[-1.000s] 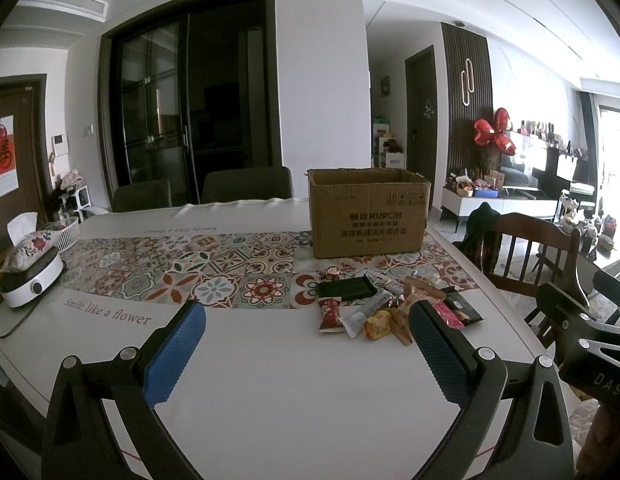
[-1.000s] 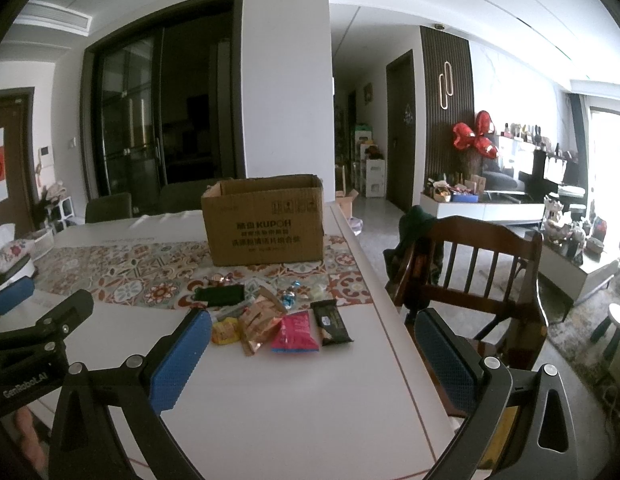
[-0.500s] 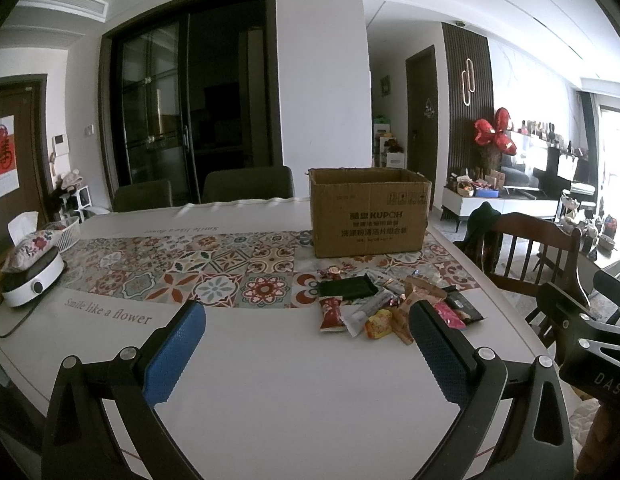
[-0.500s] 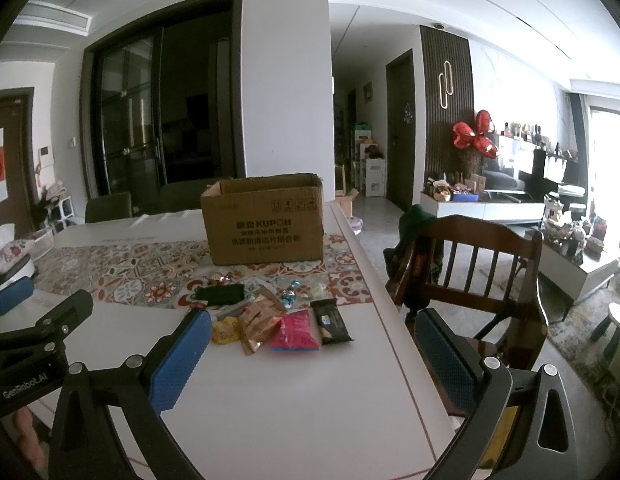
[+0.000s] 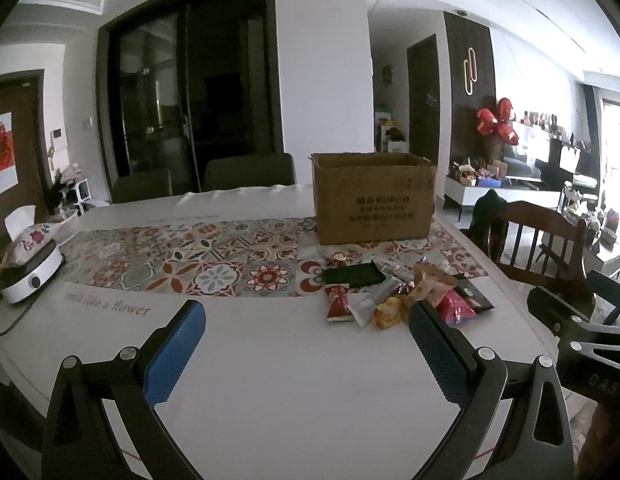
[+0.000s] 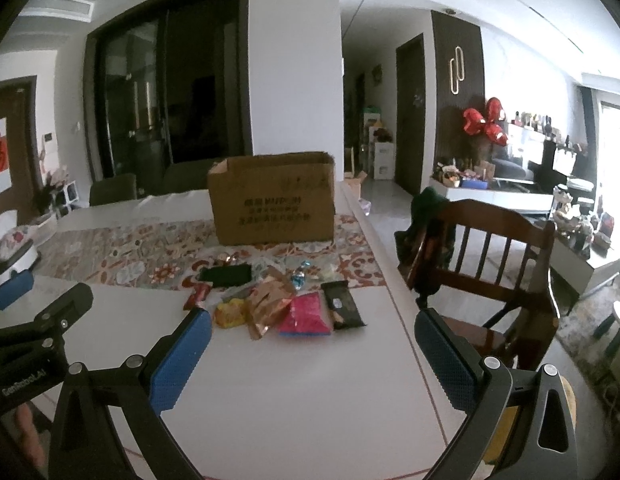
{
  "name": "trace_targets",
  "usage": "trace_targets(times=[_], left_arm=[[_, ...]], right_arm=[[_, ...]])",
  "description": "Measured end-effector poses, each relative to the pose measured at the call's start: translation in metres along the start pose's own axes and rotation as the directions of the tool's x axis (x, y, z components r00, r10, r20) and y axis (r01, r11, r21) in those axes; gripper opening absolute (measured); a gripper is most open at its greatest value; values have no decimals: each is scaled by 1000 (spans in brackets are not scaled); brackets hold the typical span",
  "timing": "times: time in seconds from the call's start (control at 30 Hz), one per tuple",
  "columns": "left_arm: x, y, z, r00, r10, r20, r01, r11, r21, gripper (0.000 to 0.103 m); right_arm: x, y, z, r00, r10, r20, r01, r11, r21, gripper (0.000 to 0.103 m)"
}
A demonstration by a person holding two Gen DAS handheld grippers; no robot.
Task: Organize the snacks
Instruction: 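Reach the left tool to the red-and-white bar while the right tool reaches the pink packet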
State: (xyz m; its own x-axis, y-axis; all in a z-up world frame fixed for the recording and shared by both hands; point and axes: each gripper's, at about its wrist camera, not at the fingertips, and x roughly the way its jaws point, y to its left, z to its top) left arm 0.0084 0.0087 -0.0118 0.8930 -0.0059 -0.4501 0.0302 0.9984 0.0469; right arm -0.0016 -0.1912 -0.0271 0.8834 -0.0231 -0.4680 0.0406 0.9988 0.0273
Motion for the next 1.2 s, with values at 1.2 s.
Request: trace_targets(times=[1.2], left_arm=[[162, -15, 5, 970, -78, -229, 84, 996, 15, 78]], right_arm=[[153, -2, -2, 966, 26, -259, -13, 999, 51, 71]])
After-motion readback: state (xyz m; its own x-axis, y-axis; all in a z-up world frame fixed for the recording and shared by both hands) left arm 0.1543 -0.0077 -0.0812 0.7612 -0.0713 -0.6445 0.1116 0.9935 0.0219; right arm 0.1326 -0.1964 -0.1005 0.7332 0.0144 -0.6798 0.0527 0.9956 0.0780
